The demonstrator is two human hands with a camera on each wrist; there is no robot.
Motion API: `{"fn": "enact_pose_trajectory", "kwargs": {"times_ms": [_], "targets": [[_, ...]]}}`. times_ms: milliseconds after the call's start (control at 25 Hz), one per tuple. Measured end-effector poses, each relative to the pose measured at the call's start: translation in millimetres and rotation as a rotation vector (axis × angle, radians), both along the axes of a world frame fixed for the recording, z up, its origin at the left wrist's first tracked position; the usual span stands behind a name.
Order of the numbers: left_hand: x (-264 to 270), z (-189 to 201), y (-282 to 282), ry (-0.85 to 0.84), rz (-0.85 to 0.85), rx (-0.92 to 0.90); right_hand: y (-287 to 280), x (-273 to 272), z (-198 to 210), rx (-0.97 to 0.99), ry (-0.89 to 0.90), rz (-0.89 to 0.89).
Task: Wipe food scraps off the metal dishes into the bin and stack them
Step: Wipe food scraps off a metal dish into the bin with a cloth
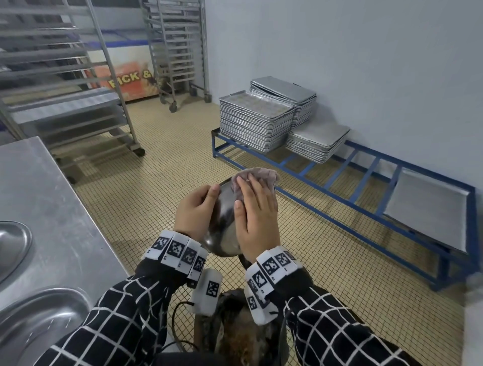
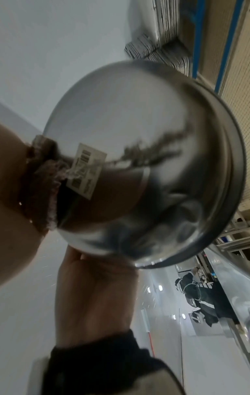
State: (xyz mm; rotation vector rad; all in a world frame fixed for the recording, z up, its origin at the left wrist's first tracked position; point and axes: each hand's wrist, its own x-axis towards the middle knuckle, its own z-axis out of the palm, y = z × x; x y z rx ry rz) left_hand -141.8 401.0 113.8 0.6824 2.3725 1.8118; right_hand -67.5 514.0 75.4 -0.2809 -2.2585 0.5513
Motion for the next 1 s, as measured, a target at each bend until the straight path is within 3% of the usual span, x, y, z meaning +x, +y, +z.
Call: {"fn": "enact_pose_trajectory", "kwargs": {"times_ms": [160,400,520,640,760,1000], "targets": [[-2.2,-1.1,-5.1,-0.128,0.022,0.105,14.2,-3.7,1.6,-0.314,0.111,-0.057],[-6.0,-8.1,-14.5,-0.305,0.069,0.281,35.6,10.1,-0.6,-1.069,0.106,-0.178],[-10.6,-17.9,-18.0,-0.307,0.087,0.294,44.6,10.7,-5.7,-1.201,0.031,-0.191],[-17.2,-26.5,-23.3,-0.274,0.075,0.268,46.4,9.0,-11.6,-1.174,0.066,-0.158],[-17.3,-25.7,-27.8,-0.166,0.033,0.127,52.7,15.3,0.8,-1.025,0.011,-0.121],[-6.8,-19.2,-22.5,-0.024,-0.141,-0.126,55.7,13.3,33.6,-0.238,-0.383,0.133]]}}
